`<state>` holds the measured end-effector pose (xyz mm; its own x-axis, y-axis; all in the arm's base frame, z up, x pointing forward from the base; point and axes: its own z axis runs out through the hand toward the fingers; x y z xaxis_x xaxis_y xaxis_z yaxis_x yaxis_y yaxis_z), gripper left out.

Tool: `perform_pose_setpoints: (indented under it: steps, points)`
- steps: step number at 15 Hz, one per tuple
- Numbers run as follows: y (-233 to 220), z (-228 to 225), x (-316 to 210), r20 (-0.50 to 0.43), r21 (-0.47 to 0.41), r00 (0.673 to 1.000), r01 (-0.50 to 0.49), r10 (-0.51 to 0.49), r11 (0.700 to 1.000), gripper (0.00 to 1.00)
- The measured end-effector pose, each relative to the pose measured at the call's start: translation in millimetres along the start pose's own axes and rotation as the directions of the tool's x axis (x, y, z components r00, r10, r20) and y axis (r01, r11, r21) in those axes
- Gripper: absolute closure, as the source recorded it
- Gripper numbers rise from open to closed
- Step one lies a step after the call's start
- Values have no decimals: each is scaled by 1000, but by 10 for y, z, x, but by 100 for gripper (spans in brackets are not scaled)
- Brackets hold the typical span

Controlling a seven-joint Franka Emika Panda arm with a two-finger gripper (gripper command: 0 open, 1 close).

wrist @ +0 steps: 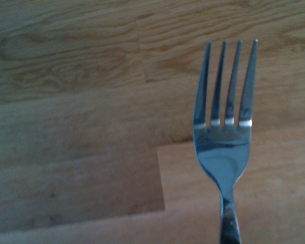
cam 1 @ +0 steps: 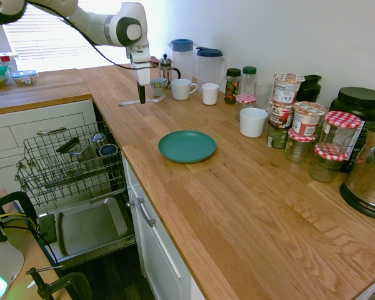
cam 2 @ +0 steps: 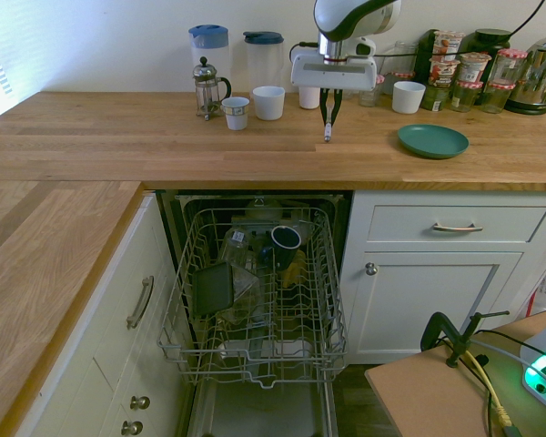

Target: Put the fork in the dishwasher

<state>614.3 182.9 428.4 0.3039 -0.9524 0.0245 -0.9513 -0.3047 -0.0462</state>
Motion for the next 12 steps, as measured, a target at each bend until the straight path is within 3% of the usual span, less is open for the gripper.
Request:
perform_pose_setpoints:
  steps: [7, 12]
  points:
    - [577, -241, -999, -9, -10, 999, 52, -52, 999, 100]
    - [619, -229, -1191, -23, -10, 998, 53, -54, 999, 100]
